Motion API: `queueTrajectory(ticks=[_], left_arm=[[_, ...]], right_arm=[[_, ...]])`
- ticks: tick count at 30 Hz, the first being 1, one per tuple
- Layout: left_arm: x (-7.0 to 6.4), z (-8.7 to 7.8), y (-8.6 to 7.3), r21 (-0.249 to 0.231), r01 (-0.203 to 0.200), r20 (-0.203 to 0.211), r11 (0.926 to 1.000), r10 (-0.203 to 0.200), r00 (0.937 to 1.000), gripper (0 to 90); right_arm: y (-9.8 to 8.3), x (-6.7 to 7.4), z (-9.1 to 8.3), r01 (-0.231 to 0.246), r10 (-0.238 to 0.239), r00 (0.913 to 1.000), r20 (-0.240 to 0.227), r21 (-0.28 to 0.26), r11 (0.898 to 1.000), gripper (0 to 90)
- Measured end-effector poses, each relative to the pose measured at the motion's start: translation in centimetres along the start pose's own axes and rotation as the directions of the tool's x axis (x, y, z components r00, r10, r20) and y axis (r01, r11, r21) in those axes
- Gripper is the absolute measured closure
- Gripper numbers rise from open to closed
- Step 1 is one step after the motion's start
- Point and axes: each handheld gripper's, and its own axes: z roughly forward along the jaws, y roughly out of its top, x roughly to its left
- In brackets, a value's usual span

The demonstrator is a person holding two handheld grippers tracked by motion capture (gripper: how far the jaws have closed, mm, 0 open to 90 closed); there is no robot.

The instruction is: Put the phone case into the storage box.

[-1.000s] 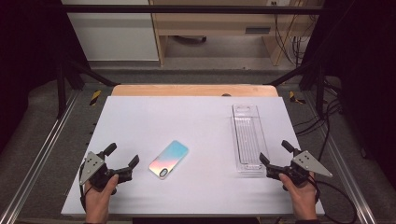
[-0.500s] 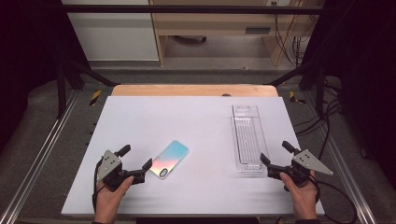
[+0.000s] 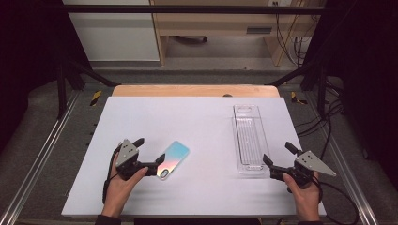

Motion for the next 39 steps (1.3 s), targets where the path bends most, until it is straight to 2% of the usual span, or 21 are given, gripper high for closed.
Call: queueTrajectory(ticks=[1,2,3,6,7,8,14,16,17,18,21,22,25,27,31,33,34,35,37,38,39], left_arm=[[0.0,0.0,0.0,0.0,0.0,0.0,1.0,0.0,1.0,1.6],[0.0,0.8,0.1,0.039,-0.001,0.016,0.9992,0.001,0.9999,1.7],[0.0,0.8,0.1,0.039,-0.001,0.016,0.9992,0.001,0.9999,1.8],[-0.4,2.0,-0.3,0.111,0.0,0.023,0.9938,-0.003,0.9997,2.5],[-0.4,2.0,-0.3,0.111,0.0,0.023,0.9938,-0.003,0.9997,2.3],[-0.7,2.2,-0.5,0.142,-0.009,0.025,0.9898,0.005,0.9997,2.8],[-1.3,1.9,-1.2,0.173,0.009,0.028,0.9849,-0.014,0.9995,2.3],[-1.5,2.0,-1.9,0.218,-0.001,0.031,0.9758,-0.006,0.9995,2.3],[-1.5,2.0,-1.9,0.218,-0.001,0.031,0.9758,-0.006,0.9995,2.3],[-1.4,2.2,-2.0,0.245,0.004,0.032,0.9694,-0.012,0.9994,2.4],[-1.4,2.4,-2.2,0.262,0.008,0.037,0.9651,-0.018,0.9992,2.7],[-1.5,2.6,-2.3,0.286,0.006,0.043,0.9583,-0.019,0.9989,2.7],[-1.6,3.0,-2.7,0.323,0.001,0.037,0.9466,-0.014,0.9992,2.8],[-1.7,3.0,-2.8,0.328,0.004,0.033,0.9447,-0.016,0.9993,2.8],[-1.5,3.1,-3.2,0.371,0.0,0.017,0.9288,-0.007,0.9998,2.9],[-1.4,3.1,-3.3,0.375,0.005,0.021,0.9271,-0.014,0.9997,2.9],[-1.5,3.1,-3.4,0.389,0.005,0.024,0.9214,-0.015,0.9996,3.0],[-1.5,3.1,-3.4,0.389,0.005,0.024,0.9214,-0.015,0.9996,3.0],[-1.5,3.1,-3.4,0.402,0.007,0.029,0.9156,-0.021,0.9994,3.0],[-1.5,3.1,-3.6,0.422,0.001,0.031,0.9065,-0.016,0.9994,3.0],[-1.5,3.2,-3.7,0.429,0.002,0.028,0.9034,-0.016,0.9995,3.1]], right_arm=[[0.0,0.0,0.0,0.0,0.0,1.0,0.0,0.0,1.0,2.8],[0.0,0.0,0.0,-0.002,0.002,1.0,0.001,0.0,1.0,2.8],[0.0,0.0,0.0,-0.002,0.002,1.0,0.001,0.0,1.0,2.8],[0.0,0.0,0.0,-0.008,0.008,0.9999,-0.01,0.011,1.0,2.8],[0.0,0.0,0.0,-0.008,0.008,0.9999,-0.01,0.011,1.0,2.8],[0.0,0.0,0.1,-0.012,0.012,0.9998,-0.015,0.017,1.0,2.8],[0.0,0.1,0.2,-0.016,0.017,0.9996,-0.022,0.026,1.0,2.9],[0.0,0.1,0.1,-0.014,0.014,0.9996,-0.023,0.026,1.0,2.9],[0.0,0.1,0.1,-0.014,0.014,0.9996,-0.023,0.026,1.0,2.9],[-0.1,0.0,0.2,-0.007,0.008,0.9997,-0.024,0.033,0.999,2.9],[-0.1,0.0,0.2,-0.006,0.006,0.9998,-0.021,0.042,0.999,2.9],[-0.2,0.1,0.3,0.0,0.001,0.9998,-0.022,0.05,0.999,2.9],[-0.2,0.1,0.2,0.002,-0.001,0.9997,-0.024,0.055,0.998,2.9],[-0.2,0.1,0.2,0.003,-0.002,0.9997,-0.025,0.054,0.999,2.9],[-0.2,0.1,0.2,0.002,-0.001,0.9997,-0.025,0.053,0.999,2.9],[-0.2,0.1,0.3,0.004,-0.003,0.9997,-0.026,0.054,0.999,3.0],[-0.2,0.1,0.3,0.003,-0.002,0.9996,-0.027,0.054,0.999,3.0],[-0.2,0.1,0.3,0.004,-0.002,0.9996,-0.027,0.055,0.998,3.0],[-0.2,0.1,0.3,0.005,-0.004,0.9996,-0.027,0.055,0.998,3.0],[-0.2,0.1,0.3,0.003,-0.002,0.9997,-0.026,0.057,0.998,3.0],[-0.2,0.1,0.4,0.003,-0.001,0.9997,-0.026,0.057,0.998,3.0]])
